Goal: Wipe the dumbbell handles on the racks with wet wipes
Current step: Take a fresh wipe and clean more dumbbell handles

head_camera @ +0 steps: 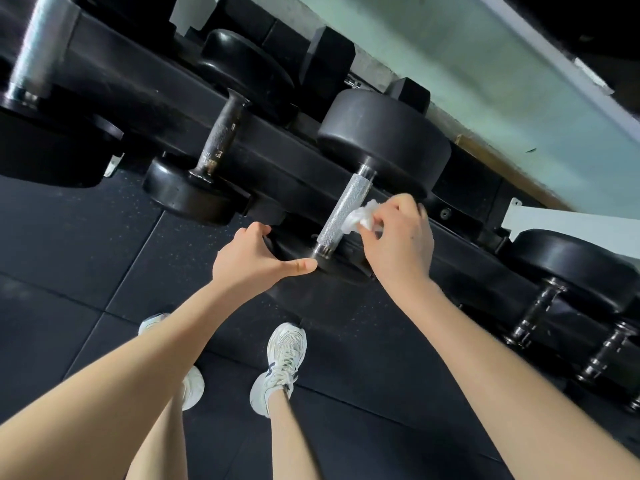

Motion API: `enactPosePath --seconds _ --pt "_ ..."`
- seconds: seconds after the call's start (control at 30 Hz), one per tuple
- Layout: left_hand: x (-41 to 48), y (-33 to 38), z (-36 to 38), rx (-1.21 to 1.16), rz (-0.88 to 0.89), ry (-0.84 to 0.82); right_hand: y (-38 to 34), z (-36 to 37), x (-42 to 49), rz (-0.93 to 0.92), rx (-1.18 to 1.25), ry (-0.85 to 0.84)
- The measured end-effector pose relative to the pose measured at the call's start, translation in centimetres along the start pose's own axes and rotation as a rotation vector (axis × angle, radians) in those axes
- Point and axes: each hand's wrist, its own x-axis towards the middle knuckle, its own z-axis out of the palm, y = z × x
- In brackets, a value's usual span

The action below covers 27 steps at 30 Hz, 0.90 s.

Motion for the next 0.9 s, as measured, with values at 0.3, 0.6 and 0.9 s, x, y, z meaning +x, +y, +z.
enactPosePath --seconds 0.3,0.6,0.9 --pt "0.3 -0.3 0.4 -0.003 0.008 0.005 1.9 4.1 2.5 -0.838 -0.279 -0.301" --pt "0.4 -0.6 0.6 -0.023 0.002 0.009 -1.2 3.8 6.5 -1.032 -0.252 -0.665" --pt "0.3 -0.4 0.3 -0.008 -0.007 -0.001 1.5 4.1 4.7 -1.253 -0.487 -0.5"
